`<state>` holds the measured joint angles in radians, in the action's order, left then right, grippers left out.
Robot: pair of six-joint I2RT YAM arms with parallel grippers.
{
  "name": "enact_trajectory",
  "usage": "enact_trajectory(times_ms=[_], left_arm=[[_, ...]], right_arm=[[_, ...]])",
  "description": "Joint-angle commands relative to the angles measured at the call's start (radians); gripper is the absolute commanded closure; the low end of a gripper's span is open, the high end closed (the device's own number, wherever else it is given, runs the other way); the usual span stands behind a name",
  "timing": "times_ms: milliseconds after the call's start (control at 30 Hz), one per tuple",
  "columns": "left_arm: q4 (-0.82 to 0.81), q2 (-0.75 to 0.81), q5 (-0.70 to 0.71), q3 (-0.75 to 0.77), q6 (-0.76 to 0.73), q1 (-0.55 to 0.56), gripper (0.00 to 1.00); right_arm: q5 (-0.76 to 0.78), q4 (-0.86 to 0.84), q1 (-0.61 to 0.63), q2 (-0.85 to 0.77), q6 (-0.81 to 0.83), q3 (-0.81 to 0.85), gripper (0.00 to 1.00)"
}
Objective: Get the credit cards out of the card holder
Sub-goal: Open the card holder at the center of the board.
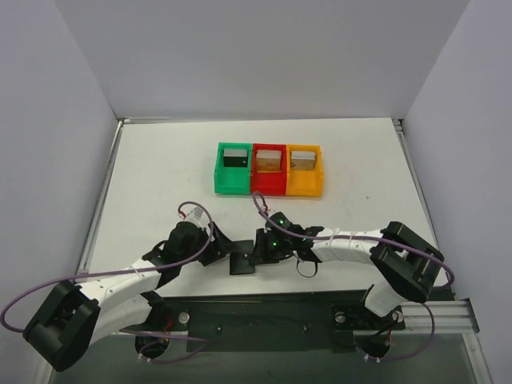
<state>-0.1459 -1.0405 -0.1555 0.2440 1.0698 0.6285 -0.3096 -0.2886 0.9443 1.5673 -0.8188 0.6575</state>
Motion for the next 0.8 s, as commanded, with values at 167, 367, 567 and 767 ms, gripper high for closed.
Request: enact_trajectory(times_ms=[167,367,567,767], left_arm=[[-0.182,0.128,-0.085,-0.055,0.001,-0.021,0.12],[-0.169,0.135,-0.104,-0.066,0.002,-0.024,0.11],[-0.192,0.093,-0.108,-0.095,0.019,-0.024,0.13],[-0.178,0.033,-0.104,-0.083,-0.007,-0.021,0.16]], right_arm=[[-0.043,0.026,0.010,-0.148,0.033,-0.015,1.00],[-0.045,0.062,0.010,-0.187,0.053,0.002,1.00],[-0.010,0.078,0.008,-0.129,0.052,-0.027,1.00],[0.059,0.097,0.008,-0.125,0.044,-0.073,0.61]])
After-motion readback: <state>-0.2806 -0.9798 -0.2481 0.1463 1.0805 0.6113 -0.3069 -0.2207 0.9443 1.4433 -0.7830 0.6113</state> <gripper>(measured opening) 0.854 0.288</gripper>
